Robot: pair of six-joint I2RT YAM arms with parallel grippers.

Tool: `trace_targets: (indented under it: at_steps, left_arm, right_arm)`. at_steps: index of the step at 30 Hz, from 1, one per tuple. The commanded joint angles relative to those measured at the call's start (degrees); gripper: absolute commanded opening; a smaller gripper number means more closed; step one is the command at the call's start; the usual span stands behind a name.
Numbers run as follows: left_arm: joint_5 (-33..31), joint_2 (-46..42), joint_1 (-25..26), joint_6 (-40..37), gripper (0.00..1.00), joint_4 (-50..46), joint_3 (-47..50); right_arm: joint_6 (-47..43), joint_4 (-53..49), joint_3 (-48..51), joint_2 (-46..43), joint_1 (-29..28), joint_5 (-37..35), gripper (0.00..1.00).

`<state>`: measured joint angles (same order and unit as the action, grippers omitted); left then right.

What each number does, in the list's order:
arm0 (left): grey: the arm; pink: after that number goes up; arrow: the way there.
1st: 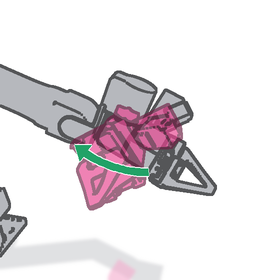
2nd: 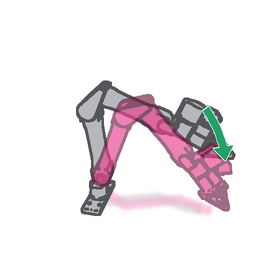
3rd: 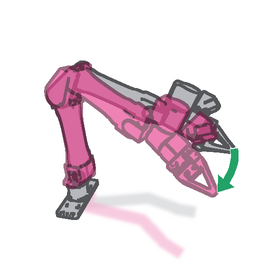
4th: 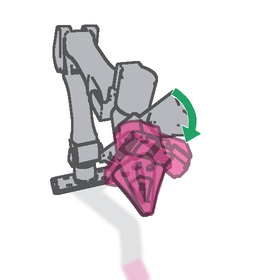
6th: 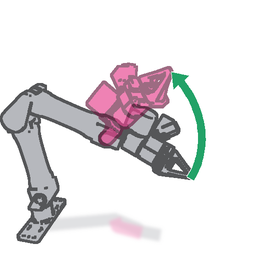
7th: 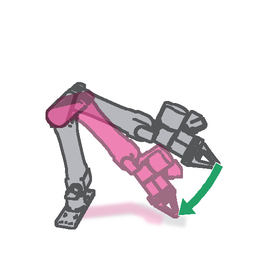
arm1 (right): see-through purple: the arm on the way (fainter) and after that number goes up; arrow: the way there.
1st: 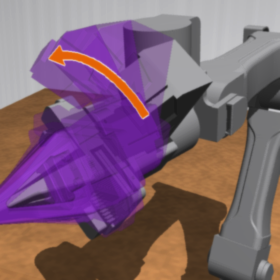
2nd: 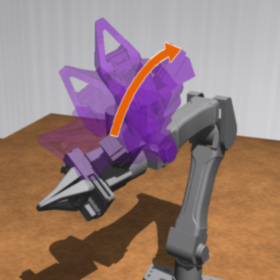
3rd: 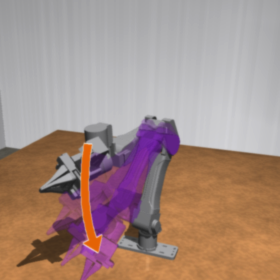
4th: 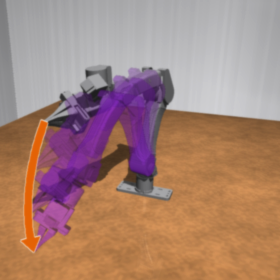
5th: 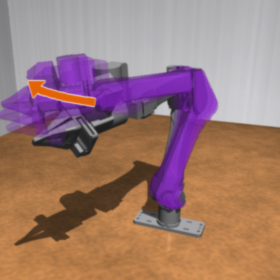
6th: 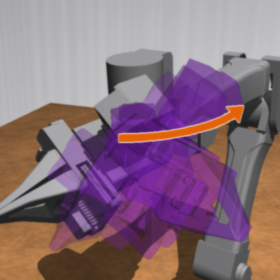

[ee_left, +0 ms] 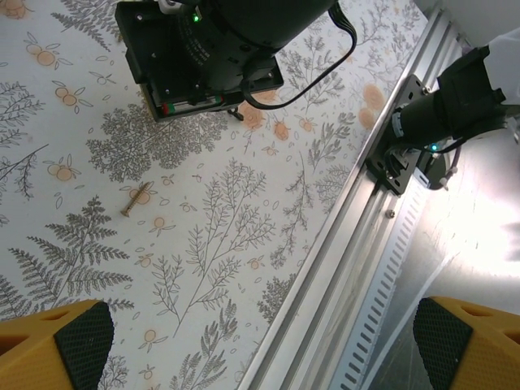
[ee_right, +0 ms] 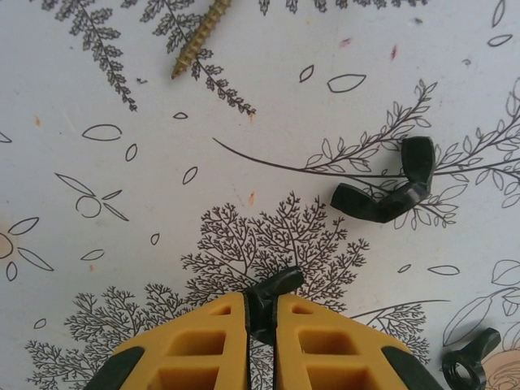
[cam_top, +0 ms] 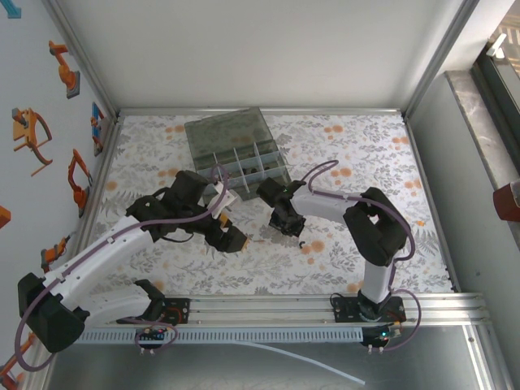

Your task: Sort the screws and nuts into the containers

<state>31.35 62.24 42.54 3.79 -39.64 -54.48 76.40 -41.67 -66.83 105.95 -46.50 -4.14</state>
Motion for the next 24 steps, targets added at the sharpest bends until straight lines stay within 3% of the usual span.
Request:
trace_targets:
  at_steps: [1,9,15,20,24]
  left_arm:
    - [-1.46,-0.19,-0.6,-0.63,0.97,0.31,0.65]
    - [-5.28,-1.48,-8.18,-0.2,0.97,1.48,0.68]
    - [-9.22,1.11,-13.2,0.11,0.97,4.3,2.58]
    - [-7.87,4.03,-13.2,-0.42,0.97,6.26,1.28]
    - [-11.82,4.13,-13.08,-3.07,0.97,9.65,-0.62]
  right_arm:
    - [-2.02,-0.59,0.67,0.42,0.97,-2.7,0.01]
    - [-18.07,-3.46,-3.97,-4.92,1.73,-8.26,0.0]
    - [-30.08,-5.05,-14.08,-7.52,9.47,-5.39,0.0]
    - [-39.97,-3.35,-28.2,2.04,15.56,0.05,0.0]
    - [-44.51,-1.97,-38.04,10.86,16.59,3.19,0.0]
